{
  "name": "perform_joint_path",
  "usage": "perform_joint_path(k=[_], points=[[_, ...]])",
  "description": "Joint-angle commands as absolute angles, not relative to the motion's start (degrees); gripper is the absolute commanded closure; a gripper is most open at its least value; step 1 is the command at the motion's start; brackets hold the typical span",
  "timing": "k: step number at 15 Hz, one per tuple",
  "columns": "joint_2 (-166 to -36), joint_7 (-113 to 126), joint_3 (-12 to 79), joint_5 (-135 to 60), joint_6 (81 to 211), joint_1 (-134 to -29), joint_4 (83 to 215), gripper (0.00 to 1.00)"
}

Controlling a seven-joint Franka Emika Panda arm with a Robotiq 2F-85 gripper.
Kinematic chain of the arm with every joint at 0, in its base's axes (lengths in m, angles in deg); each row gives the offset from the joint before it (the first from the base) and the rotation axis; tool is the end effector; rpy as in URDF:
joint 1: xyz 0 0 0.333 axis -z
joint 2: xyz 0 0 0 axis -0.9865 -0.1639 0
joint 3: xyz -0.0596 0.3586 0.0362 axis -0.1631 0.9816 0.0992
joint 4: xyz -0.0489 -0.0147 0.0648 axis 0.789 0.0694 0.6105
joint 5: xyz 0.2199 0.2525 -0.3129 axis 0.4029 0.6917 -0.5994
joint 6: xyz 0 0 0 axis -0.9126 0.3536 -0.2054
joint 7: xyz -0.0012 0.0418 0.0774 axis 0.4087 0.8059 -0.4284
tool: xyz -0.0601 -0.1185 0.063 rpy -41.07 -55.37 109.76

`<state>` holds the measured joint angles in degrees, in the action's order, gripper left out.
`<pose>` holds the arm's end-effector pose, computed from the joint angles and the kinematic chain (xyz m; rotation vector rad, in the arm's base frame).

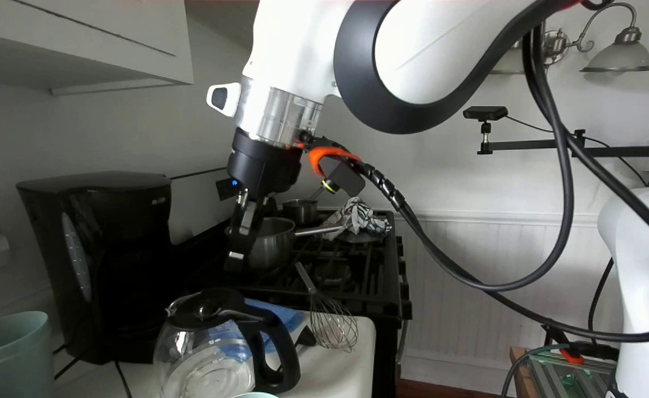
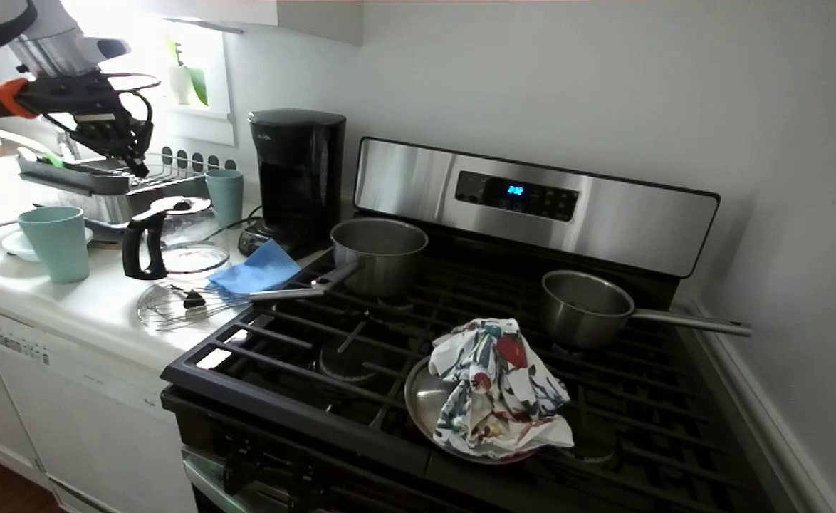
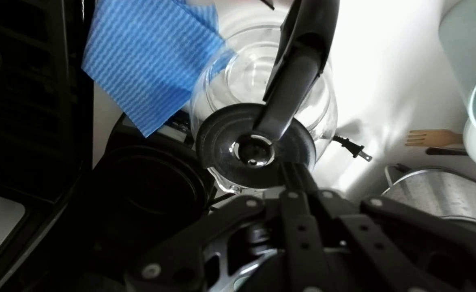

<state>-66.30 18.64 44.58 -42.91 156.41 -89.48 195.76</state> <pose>0.5130 0.1426 0.4402 2.8748 0.7370 0.6168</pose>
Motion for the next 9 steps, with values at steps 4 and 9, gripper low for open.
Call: perform_joint_path(k=[4,9], points=[[-61.90,15.81,44.23,-41.97,153.59,-88.02,196.25,0.73],[-56.96,13.43,43.63,-41.14,142.90,-86.94,193.90,0.40]])
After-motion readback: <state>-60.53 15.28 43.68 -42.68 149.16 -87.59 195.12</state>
